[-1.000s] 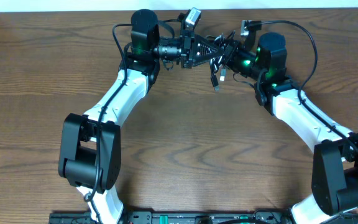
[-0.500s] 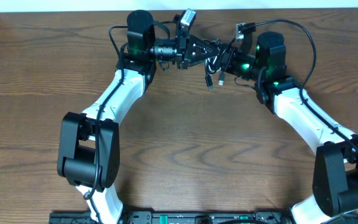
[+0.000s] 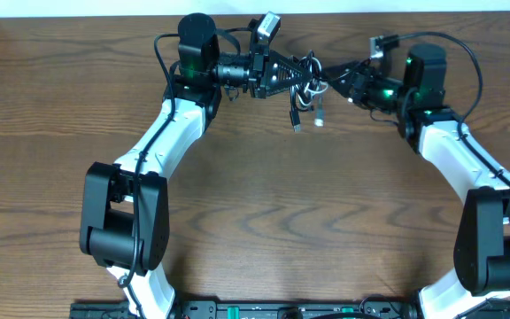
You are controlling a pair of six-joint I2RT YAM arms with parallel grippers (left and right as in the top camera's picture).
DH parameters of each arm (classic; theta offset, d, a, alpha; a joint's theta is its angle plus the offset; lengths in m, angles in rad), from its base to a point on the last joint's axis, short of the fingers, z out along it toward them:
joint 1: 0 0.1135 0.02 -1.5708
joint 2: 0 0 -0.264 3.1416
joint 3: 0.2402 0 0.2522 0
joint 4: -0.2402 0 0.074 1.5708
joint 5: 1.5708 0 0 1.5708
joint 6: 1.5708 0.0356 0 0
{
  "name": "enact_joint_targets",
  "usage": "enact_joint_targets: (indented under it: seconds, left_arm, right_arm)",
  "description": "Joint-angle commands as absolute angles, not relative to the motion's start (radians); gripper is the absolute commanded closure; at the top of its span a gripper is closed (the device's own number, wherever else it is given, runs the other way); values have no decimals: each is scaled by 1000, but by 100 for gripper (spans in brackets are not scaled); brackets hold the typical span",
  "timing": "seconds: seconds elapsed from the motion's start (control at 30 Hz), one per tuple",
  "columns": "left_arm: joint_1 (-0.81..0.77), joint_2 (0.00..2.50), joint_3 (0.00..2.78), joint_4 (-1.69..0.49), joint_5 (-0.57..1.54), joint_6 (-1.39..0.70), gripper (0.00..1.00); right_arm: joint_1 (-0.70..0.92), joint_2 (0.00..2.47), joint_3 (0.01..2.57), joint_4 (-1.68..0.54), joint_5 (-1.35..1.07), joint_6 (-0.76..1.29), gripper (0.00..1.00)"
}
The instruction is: Untangle cables
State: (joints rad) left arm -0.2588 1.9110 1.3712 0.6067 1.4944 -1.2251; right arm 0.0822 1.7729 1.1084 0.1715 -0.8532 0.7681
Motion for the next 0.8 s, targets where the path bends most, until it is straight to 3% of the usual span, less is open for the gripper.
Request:
enact_joint_targets:
  seconds: [0.0,0.2,0.47,0.6,0.77]
  left_arm:
    - [-253,1878,1404,614,1533,-1205,93]
    - [-253,1878,1404,614,1537,-1184,92]
    - [-253,1880,1379,572,1573,-857,92]
    - [-253,1900,1362,561,1569,-817,92]
    - [-253,1913,1361,329,1367,-819,93]
  right_arm:
    - [77,1778,1099,135,-868,730,30]
    - [73,1778,1099,-63,-722,570,27]
    - [73,1778,1099,-344,-373,297,25]
    - [62,1778,1099,-422,-287,214,24]
    - [31,1771,1099,-457,-292,197,25]
